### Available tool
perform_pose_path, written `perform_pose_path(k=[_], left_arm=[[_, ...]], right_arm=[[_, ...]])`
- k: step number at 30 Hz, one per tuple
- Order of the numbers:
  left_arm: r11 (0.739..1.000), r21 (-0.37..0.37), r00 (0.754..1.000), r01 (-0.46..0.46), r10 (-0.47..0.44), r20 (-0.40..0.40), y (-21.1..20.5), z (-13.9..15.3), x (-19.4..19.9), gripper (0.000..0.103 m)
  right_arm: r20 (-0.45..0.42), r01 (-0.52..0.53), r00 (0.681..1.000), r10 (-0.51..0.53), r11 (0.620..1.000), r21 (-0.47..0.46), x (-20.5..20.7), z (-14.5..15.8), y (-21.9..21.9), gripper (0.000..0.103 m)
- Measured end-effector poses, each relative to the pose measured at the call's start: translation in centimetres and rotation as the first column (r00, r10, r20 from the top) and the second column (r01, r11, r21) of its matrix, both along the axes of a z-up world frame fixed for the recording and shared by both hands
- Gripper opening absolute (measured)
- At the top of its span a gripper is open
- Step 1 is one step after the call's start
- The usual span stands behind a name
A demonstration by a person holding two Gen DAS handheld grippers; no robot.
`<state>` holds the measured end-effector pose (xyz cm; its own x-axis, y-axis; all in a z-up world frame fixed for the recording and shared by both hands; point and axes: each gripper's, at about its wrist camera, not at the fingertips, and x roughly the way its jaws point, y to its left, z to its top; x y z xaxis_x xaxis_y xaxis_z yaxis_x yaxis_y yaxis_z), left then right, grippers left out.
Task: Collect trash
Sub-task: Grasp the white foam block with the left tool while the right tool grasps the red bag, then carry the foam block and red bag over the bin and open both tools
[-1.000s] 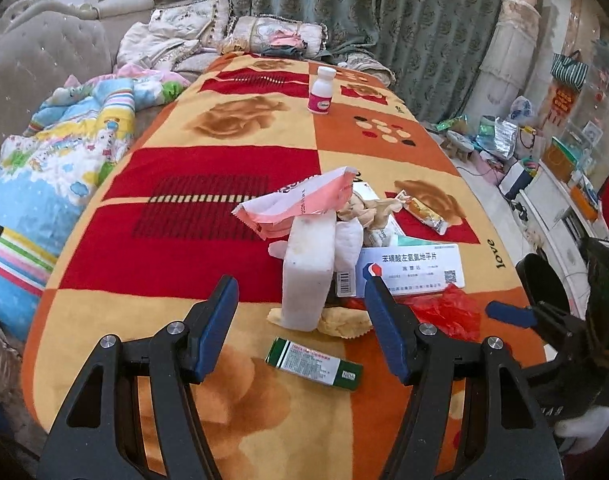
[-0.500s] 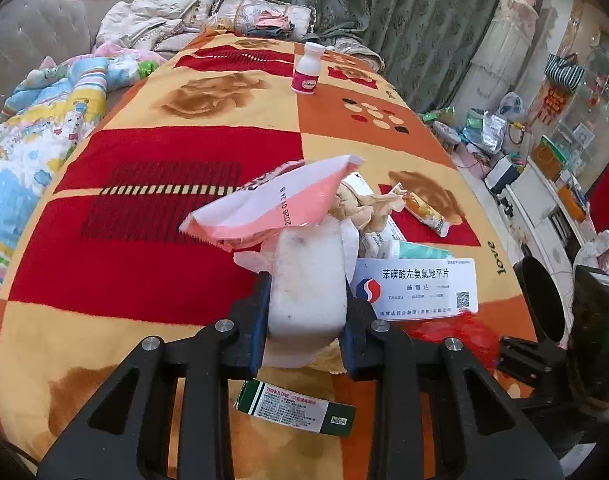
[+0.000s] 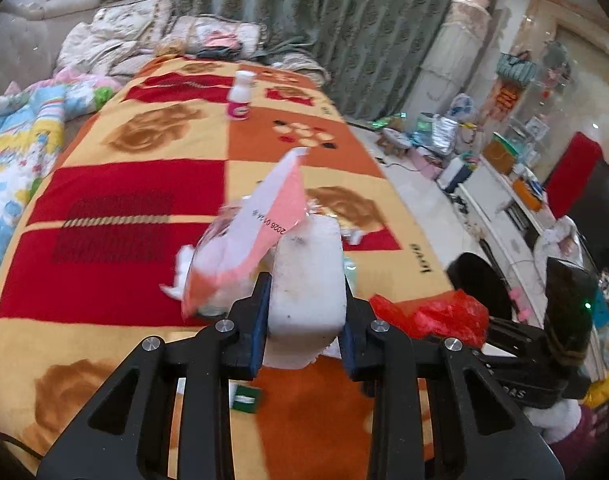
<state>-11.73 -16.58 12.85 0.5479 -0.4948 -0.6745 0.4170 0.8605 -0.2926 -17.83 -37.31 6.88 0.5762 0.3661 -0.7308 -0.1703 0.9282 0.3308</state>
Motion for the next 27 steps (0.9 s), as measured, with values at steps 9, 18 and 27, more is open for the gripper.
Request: perform_pose_path(k=[9,18,27], left_arm=[[0.994,-0.016,0.994,0.112,-0.112,-0.002,-4.9,0.8,-1.4,0.027],[0.985,0.02,0.985,0.173,-0.173,-0.004,-9.4,0.5,-1.7,0.027],[0.97,0.039,0.97,0.242,-0.241,-0.022,-14.5,-0.4,-2.0,0.027]], right_arm=[[0.042,0.089,0.995,-0.088,0.996,-0.016,-1.5,1.9,-4.0,0.04],[0.056,0.162,0.985,-0.161,0.987,-0.009,-2.8,2.3,-7.7,0.04],[0.058,0.247,0.967,-0.247,0.969,-0.003,-4.1,2.4,-11.8,0.04]])
